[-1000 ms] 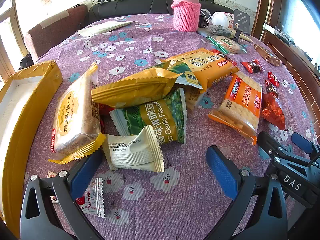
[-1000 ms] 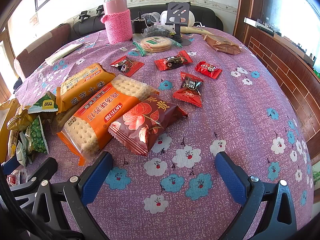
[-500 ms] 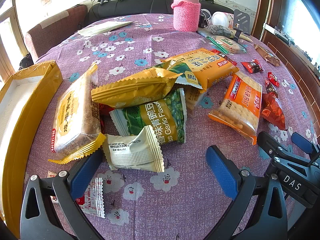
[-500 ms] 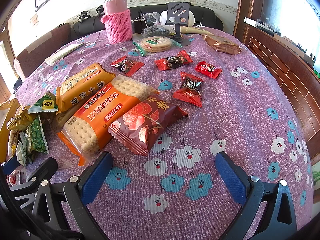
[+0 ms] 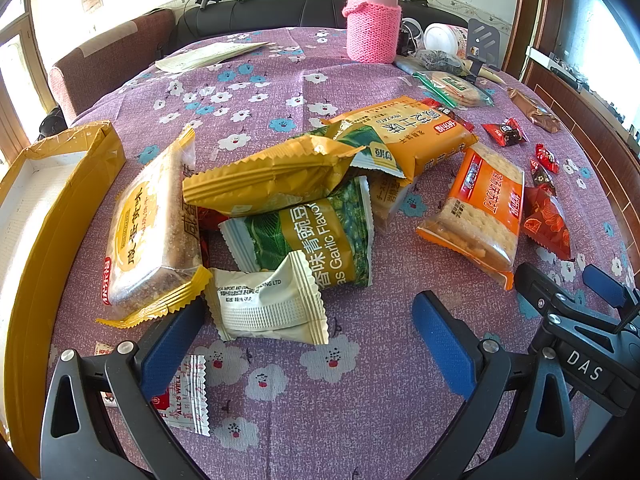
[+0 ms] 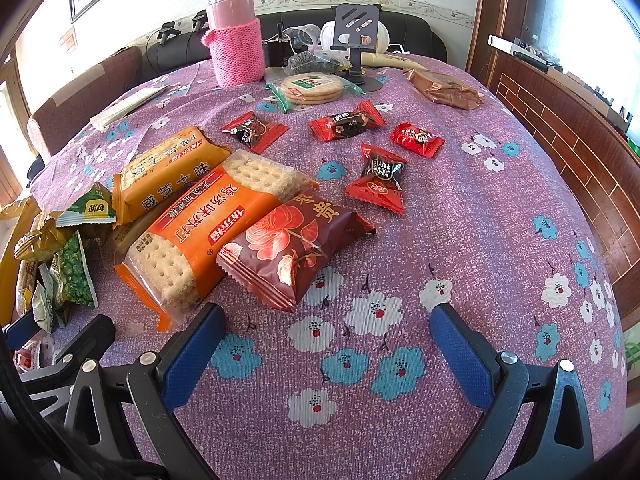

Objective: Organize snacks

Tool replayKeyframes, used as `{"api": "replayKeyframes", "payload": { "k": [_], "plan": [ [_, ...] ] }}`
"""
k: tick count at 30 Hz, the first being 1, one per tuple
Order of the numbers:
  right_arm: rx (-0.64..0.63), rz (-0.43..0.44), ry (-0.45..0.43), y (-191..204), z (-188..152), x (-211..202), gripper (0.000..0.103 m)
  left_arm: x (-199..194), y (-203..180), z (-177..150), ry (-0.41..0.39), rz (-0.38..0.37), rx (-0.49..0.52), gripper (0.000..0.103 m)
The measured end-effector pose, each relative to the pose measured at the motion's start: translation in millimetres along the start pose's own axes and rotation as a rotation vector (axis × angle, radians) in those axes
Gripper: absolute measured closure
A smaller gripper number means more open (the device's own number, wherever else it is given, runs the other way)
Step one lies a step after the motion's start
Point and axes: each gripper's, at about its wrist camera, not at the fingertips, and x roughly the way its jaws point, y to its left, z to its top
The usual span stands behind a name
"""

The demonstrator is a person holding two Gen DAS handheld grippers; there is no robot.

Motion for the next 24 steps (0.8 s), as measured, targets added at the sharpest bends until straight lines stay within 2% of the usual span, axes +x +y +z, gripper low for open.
{"api": "replayKeyframes", "payload": {
  "k": [24],
  "plan": [
    [0.009, -0.003, 0.000, 0.6, -1.4, 0.3, 0.000, -0.1, -0.2, -0.1, 0.000, 0.001, 0.001, 0.000]
  ]
}}
